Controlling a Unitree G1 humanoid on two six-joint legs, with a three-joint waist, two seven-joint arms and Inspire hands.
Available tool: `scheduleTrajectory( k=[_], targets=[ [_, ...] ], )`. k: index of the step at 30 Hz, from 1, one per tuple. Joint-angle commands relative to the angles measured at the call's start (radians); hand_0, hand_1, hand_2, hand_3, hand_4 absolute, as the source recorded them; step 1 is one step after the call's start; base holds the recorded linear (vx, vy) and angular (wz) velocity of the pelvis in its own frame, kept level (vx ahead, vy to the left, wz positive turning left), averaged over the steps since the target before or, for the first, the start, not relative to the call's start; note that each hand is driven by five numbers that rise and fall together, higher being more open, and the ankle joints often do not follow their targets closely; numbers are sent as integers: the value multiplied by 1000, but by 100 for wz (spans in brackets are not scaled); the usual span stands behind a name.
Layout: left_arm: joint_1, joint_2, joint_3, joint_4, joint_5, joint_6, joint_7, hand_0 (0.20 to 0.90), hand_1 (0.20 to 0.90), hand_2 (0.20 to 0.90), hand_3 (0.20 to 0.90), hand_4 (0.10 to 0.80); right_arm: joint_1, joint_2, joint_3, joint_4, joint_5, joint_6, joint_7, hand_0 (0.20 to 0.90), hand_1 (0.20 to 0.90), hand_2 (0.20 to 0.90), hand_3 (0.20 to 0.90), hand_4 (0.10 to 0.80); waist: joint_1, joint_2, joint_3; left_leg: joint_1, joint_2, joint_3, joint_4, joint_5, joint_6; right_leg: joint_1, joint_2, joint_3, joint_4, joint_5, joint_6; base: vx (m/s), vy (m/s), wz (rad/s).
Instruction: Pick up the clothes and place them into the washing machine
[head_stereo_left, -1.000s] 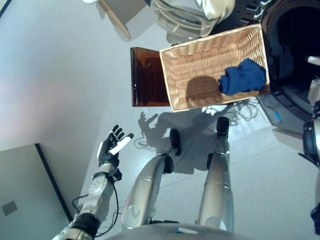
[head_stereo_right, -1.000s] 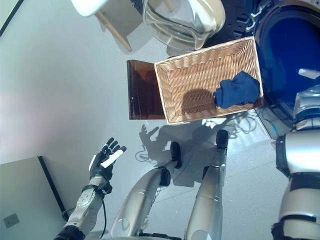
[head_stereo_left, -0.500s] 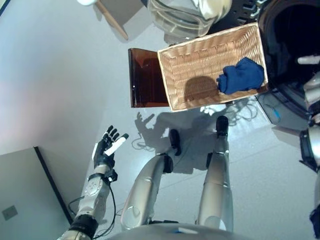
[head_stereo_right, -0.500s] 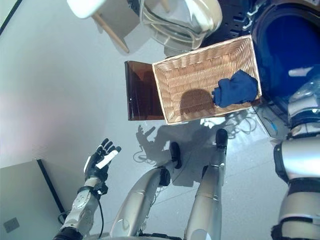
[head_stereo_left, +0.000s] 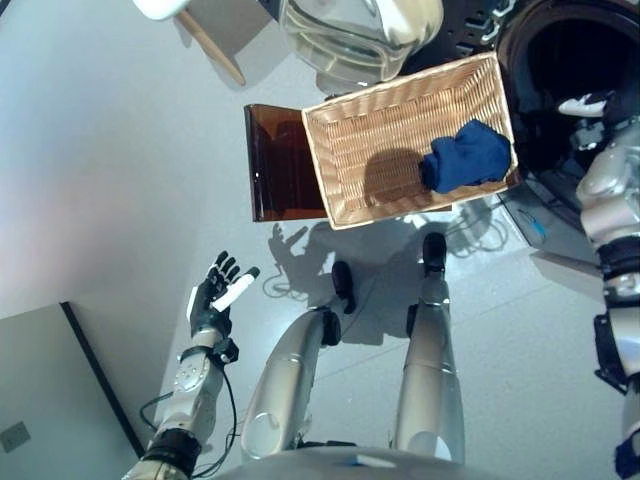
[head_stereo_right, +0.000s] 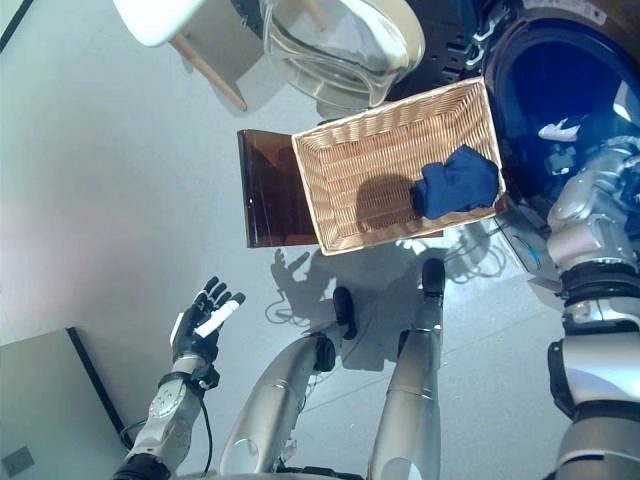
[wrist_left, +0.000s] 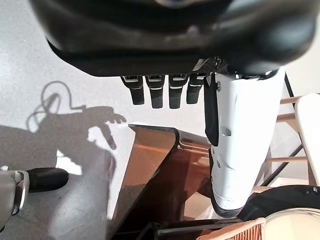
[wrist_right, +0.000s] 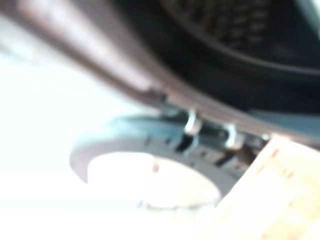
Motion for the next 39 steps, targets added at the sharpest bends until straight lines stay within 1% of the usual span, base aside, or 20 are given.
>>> scheduleTrajectory(
  k=[1, 4, 13, 21, 29, 39],
  targets=[
    [67, 49, 83, -18, 18, -70, 19, 900, 900, 900, 900, 800, -34, -47, -5, -106, -96, -49, -75, 900, 900, 900, 900, 800, 50, -26, -51, 6, 0, -29, -179, 129, -93, 2, 68, -71, 134, -131, -76, 0, 0, 0],
    [68, 52, 87, -24, 24, -71, 20, 900, 900, 900, 900, 800, -23, -22, 1, -114, -110, -56, -59, 900, 900, 900, 900, 800, 53, -28, -49, 5, 1, -29, -177, 129, -93, 0, 67, -73, 133, -130, -76, -4, -1, 1],
    [77, 46, 95, -31, 34, -70, 19, 900, 900, 900, 900, 800, 15, 13, 22, -167, -166, -67, -18, 900, 900, 900, 900, 800, 54, -34, -39, 2, 2, -29, -176, 131, -92, 1, 67, -74, 134, -128, -76, -1, 0, 0],
    [74, 40, 93, -32, 35, -71, 27, 900, 900, 900, 900, 800, 32, 75, 10, -169, -169, -61, -16, 900, 900, 900, 900, 800, 55, -40, -38, 0, 3, -31, -174, 131, -91, 0, 69, -75, 135, -128, -77, 0, 0, 0],
    [77, 41, 99, -34, 41, -67, 30, 900, 900, 900, 900, 800, 41, 113, 37, -203, -190, -71, 15, 900, 900, 900, 900, 800, 54, -46, -35, -3, 5, -31, -168, 130, -90, 1, 68, -77, 136, -128, -79, 0, 0, 0],
    [92, 43, 101, -46, 51, -64, 22, 900, 900, 900, 900, 800, 71, 90, 90, -241, -268, -90, 69, 900, 900, 900, 900, 800, 53, -51, -29, -6, 6, -33, -169, 132, -90, -2, 68, -79, 136, -127, -79, 0, 0, 0]
  ],
)
